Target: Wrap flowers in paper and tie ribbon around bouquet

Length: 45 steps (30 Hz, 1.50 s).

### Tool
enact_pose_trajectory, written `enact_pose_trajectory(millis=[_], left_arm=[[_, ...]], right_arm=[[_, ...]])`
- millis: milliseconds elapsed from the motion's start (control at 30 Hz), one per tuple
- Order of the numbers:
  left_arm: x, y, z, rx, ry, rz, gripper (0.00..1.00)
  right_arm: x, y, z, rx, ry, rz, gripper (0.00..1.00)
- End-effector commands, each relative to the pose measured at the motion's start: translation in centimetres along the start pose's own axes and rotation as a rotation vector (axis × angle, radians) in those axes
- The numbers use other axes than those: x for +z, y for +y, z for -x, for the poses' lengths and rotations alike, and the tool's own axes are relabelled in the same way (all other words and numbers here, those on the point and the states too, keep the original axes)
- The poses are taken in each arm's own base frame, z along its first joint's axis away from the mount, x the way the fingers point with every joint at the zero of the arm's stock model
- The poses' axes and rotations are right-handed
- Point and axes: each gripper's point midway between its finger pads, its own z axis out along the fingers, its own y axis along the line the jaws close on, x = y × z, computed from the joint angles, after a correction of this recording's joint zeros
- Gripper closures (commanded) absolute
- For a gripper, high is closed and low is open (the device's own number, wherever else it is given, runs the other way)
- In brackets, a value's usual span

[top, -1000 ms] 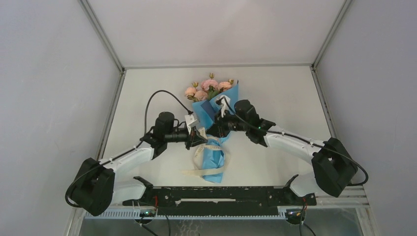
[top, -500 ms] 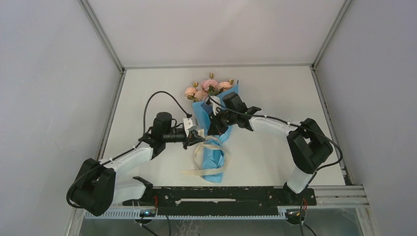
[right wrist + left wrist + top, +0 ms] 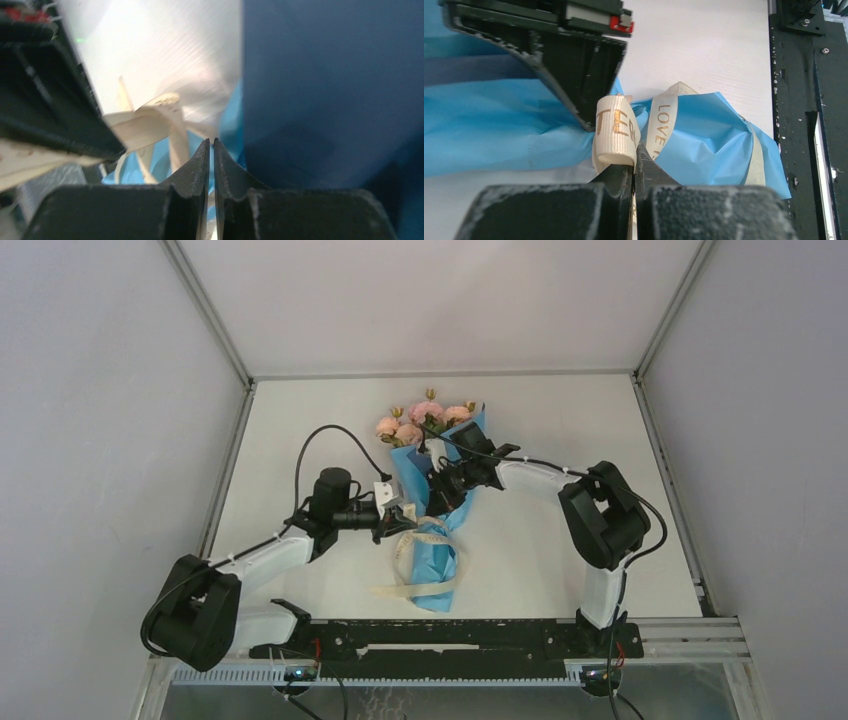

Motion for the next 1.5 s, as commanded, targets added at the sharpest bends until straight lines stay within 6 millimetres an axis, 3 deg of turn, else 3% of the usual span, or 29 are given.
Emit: enact_pose_trajectory(millis=[0,233,600,733,967,1233,1467], left_arm=[[0.0,1.2,1.3,0.057,-0.04,0.018,1.0],[0.2,1.8,0.9,0.058,-0.03,0.029,1.0],[0.2,2.4,0.3,0.074,-0.02,0.041,1.0],[0.1,3.3,0.6,0.103,-0.029,0.077,1.0],[0.1,3.5,0.2,0.149,-0.024,0.07,1.0],[0.2,3.5,0.2,0.149,-0.028,0.07,1.0],[0.1,3.4,-0.3,0.169,-0.02,0.074,1.0]], right_arm=[[-0.8,3.3,-0.4,-0.023,0.033,0.237,0.86],[-0.8,5.7,0.1,-0.01,0.016,0.439,0.82],[0.3,6.5,-0.1,0.026,0.022,0.557,0.79],[0.0,7.0,-0.2,0.002,0.019,0.595,0.73],[-0.4,7.2,0.3,-0.024,-0.007,0.587,0.54],[0.6,7.5,-0.6,-0.004,0.012,0.556,0.48],[-0.9,8.3,1.1,0.004,-0.032,0.557,0.52]])
